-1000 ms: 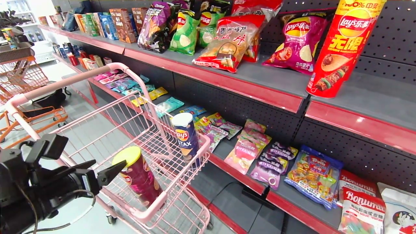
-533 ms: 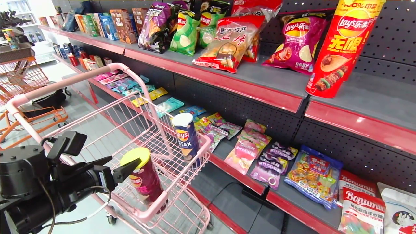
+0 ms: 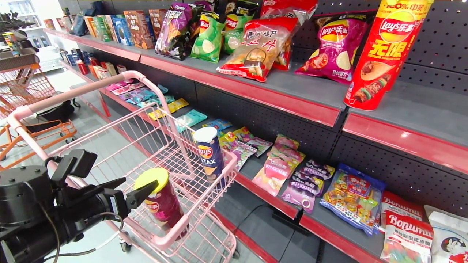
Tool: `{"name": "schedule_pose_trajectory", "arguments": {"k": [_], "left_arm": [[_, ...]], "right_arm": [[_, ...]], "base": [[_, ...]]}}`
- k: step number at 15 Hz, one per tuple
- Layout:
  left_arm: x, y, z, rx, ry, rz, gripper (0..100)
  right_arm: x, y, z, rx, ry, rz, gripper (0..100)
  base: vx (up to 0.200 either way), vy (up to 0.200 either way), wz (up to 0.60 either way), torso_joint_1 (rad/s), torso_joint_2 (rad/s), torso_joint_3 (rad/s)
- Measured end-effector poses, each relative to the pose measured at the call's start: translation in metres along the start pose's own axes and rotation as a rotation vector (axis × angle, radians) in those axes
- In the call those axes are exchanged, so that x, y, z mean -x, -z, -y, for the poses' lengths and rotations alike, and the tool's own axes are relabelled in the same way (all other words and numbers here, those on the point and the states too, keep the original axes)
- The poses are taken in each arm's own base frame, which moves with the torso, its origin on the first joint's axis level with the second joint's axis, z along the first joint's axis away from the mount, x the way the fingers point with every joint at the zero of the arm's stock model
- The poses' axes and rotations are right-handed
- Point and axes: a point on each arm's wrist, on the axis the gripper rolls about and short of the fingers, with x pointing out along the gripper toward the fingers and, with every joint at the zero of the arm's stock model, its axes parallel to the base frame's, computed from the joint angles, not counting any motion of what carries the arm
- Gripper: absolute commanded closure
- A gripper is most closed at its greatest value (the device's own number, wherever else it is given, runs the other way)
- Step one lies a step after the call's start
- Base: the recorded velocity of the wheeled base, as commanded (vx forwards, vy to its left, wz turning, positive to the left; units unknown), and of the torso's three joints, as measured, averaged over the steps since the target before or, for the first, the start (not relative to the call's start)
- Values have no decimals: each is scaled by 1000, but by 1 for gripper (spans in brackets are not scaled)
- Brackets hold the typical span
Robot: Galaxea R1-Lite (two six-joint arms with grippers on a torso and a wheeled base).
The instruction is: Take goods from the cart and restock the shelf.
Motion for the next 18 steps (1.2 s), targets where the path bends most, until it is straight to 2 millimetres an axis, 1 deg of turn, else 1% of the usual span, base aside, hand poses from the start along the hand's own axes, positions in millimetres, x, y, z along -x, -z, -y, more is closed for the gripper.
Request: {"name": "schedule_pose_trajectory", "arguments": {"k": [9, 12, 15, 18], "left_arm": [[18, -10, 5, -34, 6, 88, 0], [22, -4, 4, -34, 6, 71, 0], [19, 2, 3, -27, 1, 39, 0], [7, 5, 0, -19, -4, 1, 0]], "right_arm": [[0, 0, 0, 0, 0, 0, 0], [0, 0, 0, 0, 0, 0, 0], [0, 0, 0, 1, 0, -1, 0], [0, 0, 0, 1, 0, 0, 0]], "base": [[0, 0, 0, 0, 0, 0], [0, 0, 0, 0, 0, 0], [0, 0, 0, 0, 0, 0], [0, 0, 0, 0, 0, 0]]}}
